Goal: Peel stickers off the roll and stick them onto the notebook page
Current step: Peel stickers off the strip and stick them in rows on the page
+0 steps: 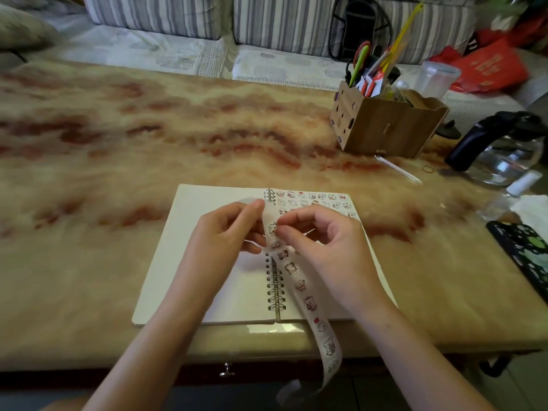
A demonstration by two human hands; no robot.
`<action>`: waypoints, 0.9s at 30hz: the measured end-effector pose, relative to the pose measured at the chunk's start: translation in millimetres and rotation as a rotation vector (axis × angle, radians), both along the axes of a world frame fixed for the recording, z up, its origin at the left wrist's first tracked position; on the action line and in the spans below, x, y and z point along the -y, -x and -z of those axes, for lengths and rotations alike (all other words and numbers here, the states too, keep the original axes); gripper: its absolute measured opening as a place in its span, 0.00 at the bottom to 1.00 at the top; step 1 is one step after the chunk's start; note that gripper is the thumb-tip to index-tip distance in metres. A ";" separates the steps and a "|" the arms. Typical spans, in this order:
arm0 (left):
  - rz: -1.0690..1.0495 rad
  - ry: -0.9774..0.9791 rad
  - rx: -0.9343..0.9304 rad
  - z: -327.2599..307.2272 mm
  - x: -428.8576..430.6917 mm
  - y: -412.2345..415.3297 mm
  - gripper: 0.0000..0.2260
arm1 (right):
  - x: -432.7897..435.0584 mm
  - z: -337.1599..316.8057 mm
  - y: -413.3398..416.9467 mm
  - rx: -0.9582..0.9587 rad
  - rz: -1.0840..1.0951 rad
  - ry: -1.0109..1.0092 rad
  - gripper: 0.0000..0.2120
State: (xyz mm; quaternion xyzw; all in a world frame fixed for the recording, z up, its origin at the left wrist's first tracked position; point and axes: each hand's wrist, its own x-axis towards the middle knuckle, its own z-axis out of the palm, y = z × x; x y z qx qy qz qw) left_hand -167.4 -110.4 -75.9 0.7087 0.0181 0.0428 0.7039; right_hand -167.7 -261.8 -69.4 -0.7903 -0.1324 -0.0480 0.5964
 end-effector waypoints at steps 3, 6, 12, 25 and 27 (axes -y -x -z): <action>0.032 -0.041 -0.006 -0.2 -0.2 1.5 0.06 | 1.1 0.8 -1.1 0.005 0.005 -0.023 0.05; 0.038 -0.037 -0.007 -0.7 -0.9 1.6 0.06 | 1.7 1.2 -2.2 0.009 0.006 -0.026 0.05; 0.054 -0.044 -0.010 -1.9 -0.4 2.6 0.07 | 2.5 2.2 -3.1 0.016 0.019 -0.007 0.05; 0.044 -0.027 -0.029 -4.0 0.2 3.8 0.07 | 2.8 2.8 -2.5 0.072 0.018 0.040 0.04; 0.046 -0.020 -0.030 -4.5 0.1 3.8 0.07 | 3.1 2.9 -3.1 0.063 0.016 0.023 0.04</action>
